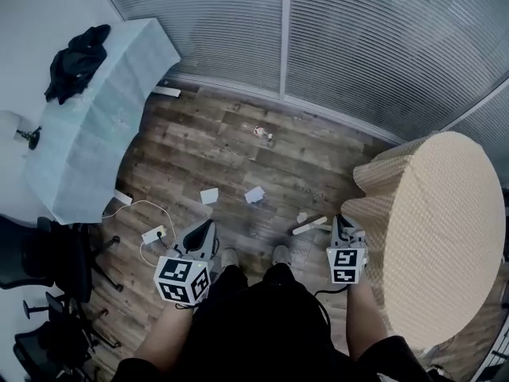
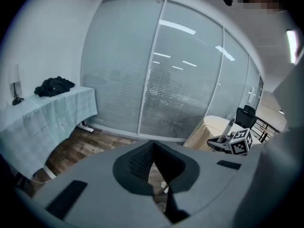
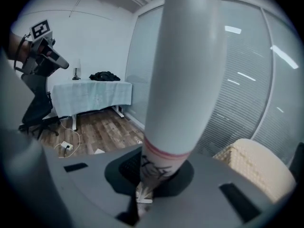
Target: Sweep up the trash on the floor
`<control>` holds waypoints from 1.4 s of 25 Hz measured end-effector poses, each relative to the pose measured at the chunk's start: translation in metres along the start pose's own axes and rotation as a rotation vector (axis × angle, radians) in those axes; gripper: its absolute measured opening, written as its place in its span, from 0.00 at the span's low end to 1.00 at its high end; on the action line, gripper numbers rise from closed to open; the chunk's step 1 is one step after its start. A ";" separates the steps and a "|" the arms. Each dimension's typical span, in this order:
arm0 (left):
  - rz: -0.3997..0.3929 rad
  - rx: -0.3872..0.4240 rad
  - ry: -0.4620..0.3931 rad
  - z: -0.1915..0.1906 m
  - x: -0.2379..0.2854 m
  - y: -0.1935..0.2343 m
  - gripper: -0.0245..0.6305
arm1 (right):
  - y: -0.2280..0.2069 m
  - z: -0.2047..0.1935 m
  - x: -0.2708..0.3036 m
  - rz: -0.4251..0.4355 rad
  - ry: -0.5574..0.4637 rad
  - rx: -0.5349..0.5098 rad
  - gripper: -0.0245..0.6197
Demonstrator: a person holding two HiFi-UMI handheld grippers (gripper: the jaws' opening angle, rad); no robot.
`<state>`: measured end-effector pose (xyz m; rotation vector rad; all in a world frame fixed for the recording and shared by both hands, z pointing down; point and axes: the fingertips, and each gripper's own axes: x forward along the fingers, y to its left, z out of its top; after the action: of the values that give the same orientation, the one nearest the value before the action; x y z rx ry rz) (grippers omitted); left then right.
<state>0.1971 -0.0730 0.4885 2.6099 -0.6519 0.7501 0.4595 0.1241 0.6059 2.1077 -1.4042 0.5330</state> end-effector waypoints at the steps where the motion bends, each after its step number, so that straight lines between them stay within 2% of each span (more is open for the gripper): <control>1: 0.021 -0.006 0.009 -0.002 -0.001 0.000 0.03 | -0.002 -0.003 0.005 0.018 0.003 -0.023 0.08; 8: 0.086 -0.027 0.031 -0.017 -0.007 -0.019 0.03 | 0.006 -0.003 0.045 0.115 -0.042 -0.188 0.08; 12: 0.128 -0.050 0.002 -0.017 -0.014 -0.017 0.03 | 0.026 0.008 0.065 0.174 -0.052 -0.237 0.08; 15: 0.159 -0.072 -0.016 -0.022 -0.023 -0.010 0.03 | 0.056 0.016 0.069 0.243 -0.071 -0.293 0.08; 20: 0.220 -0.127 -0.029 -0.038 -0.054 0.014 0.03 | 0.132 0.028 0.061 0.398 -0.098 -0.425 0.08; 25: 0.279 -0.175 -0.041 -0.057 -0.081 0.053 0.03 | 0.191 0.053 0.068 0.455 -0.118 -0.433 0.08; 31: 0.310 -0.233 -0.064 -0.068 -0.111 0.095 0.03 | 0.266 0.088 0.063 0.541 -0.142 -0.455 0.08; 35: 0.321 -0.270 -0.076 -0.077 -0.123 0.122 0.03 | 0.297 0.109 0.069 0.553 -0.147 -0.427 0.08</control>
<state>0.0103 -0.0999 0.5048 2.3225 -1.1292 0.6035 0.2130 -0.0847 0.6289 1.4396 -1.9945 0.2465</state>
